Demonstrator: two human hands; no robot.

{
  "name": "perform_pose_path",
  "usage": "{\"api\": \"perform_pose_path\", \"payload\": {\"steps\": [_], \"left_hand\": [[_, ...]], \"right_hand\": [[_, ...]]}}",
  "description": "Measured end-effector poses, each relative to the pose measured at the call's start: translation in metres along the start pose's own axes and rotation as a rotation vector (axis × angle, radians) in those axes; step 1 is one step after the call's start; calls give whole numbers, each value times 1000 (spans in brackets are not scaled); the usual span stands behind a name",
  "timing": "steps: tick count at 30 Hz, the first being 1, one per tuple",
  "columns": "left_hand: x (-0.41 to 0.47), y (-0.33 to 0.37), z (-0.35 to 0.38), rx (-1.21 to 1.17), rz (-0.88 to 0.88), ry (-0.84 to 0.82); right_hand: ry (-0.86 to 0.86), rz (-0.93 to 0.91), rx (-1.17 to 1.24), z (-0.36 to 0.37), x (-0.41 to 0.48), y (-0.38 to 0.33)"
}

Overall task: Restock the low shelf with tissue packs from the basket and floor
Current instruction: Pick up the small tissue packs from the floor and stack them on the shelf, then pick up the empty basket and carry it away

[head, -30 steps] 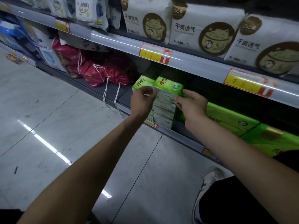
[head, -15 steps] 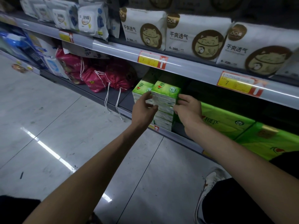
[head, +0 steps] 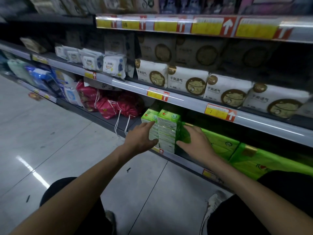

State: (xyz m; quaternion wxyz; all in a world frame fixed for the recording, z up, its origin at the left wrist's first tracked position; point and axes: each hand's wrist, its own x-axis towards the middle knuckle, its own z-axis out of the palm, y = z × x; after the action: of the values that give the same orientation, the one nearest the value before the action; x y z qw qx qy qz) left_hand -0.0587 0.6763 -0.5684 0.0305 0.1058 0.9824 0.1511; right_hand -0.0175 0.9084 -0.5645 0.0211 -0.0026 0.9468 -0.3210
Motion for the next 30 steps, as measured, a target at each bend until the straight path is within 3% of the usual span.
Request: {"api": "perform_pose_path", "payload": {"steps": [6,16,24,30], "left_hand": [[-46,2,-30,180,35,2],[-94,2,-45,292,21,53],[-85,-33,16,226,-36,30],[-96,-72,80,191,-92,-115]], "right_hand": [[-116,15,-256,-36,-31,-10],[-154,-73,-408,-36,-44,-25],[-346,-100,-496,35,-21,-4],[-501,-124,-486,94,-17,32]]}}
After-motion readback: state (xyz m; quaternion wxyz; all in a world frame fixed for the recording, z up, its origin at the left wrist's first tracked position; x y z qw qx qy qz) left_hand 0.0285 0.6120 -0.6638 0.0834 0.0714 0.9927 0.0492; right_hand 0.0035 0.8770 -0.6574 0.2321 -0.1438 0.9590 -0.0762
